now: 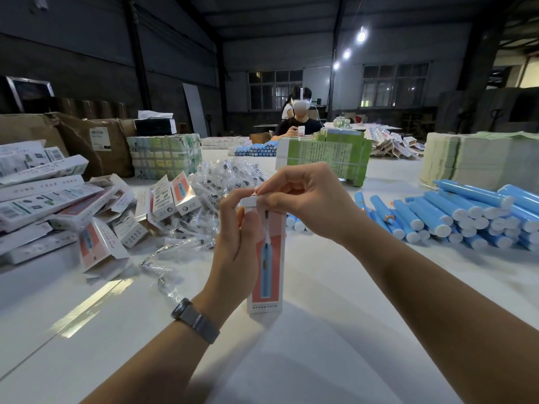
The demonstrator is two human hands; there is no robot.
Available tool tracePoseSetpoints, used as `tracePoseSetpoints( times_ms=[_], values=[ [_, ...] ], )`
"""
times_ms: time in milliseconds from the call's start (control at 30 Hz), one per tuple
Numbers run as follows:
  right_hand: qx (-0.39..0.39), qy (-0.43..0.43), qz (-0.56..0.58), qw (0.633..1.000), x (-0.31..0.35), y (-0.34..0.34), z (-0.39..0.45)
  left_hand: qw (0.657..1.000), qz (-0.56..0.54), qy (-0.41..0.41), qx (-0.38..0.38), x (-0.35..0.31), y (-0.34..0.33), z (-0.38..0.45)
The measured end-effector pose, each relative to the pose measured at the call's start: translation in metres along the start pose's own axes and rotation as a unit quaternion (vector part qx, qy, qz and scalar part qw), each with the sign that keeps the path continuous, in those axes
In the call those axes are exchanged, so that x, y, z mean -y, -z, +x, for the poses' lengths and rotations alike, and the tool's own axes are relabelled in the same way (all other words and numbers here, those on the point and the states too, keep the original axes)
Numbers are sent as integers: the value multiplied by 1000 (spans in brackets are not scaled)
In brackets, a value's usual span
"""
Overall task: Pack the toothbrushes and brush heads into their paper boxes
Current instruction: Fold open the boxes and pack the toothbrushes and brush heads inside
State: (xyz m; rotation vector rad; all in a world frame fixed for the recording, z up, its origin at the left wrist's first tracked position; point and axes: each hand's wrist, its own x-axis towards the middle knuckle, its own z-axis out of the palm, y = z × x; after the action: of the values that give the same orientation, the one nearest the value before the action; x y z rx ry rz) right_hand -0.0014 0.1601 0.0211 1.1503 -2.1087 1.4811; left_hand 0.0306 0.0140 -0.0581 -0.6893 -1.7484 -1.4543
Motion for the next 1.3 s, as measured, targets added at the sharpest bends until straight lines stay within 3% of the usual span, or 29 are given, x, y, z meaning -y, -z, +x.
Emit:
tracePoseSetpoints(
  times_ms=[667, 1100, 1300],
  values=[
    [-1, -13, 32, 999, 2, 3, 2, 999, 20, -14, 27, -2, 3, -2],
    [79, -31, 97, 992, -1, 5, -2, 1000, -15, 5, 1, -5, 1, 0],
    [69, -9, 47, 996, -3, 2, -2, 1000, -21, 14, -6, -5, 2, -1]
  ],
)
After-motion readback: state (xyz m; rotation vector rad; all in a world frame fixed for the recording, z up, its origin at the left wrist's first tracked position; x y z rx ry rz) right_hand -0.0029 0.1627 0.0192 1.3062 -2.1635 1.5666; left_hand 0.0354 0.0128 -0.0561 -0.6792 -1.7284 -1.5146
